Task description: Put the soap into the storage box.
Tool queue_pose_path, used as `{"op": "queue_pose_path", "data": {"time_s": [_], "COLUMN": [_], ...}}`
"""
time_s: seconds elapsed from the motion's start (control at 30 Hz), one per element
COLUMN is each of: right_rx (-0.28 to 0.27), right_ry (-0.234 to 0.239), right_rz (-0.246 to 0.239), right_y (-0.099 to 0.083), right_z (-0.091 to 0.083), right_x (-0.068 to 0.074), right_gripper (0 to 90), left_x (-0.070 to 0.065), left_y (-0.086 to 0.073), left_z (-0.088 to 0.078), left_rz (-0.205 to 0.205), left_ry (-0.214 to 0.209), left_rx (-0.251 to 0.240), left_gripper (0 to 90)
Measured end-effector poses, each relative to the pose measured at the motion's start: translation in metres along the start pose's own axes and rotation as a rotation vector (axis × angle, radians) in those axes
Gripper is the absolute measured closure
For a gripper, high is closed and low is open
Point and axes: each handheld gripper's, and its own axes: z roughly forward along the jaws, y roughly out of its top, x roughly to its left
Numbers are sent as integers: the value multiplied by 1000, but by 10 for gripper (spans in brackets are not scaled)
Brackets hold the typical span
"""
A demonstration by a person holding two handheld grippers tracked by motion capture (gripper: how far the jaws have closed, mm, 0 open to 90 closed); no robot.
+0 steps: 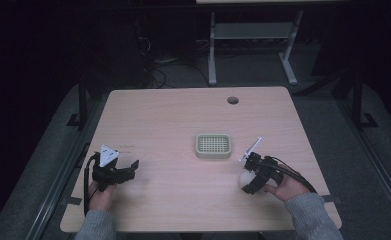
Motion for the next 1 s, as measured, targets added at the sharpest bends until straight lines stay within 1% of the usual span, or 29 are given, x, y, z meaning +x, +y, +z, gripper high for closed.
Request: {"op": "queue_pose_path", "data": {"time_s": [0.13, 0.17, 0.2, 0.3, 0.4, 0.43, 0.57, 0.7, 0.9, 1.0], "right_rx": [8, 14, 28, 45, 55, 53, 65, 66, 68, 69], "right_ry": [2, 3, -5, -11, -12, -6, -13, -9, -20, -20], "right_rz": [-5, -1, -4, -11, -22, -17, -23, -22, -25, -26], "right_y": [1, 1, 2, 4, 5, 6, 7, 8, 8, 8], "right_z": [2, 3, 5, 8, 11, 12, 16, 16, 16, 16], "right_x": [0, 0, 1, 2, 3, 3, 3, 4, 3, 3], "right_gripper": [166, 166, 166, 166, 167, 167, 170, 173, 211, 212], "left_x": [0, 0, 0, 0, 0, 0, 0, 0, 0, 0], "left_y": [0, 0, 0, 0, 0, 0, 0, 0, 0, 0], "left_z": [0, 0, 0, 0, 0, 0, 0, 0, 0, 0], "left_rz": [-1, -1, -1, -3, -3, -3, -2, -3, -4, -3], "left_ry": [0, 0, 0, 0, 0, 0, 1, 1, 2, 3], "left_rx": [-2, -1, -1, -3, -2, -2, -3, -3, -3, -3], "left_gripper": [149, 149, 148, 149, 149, 148, 148, 149, 149, 148]}}
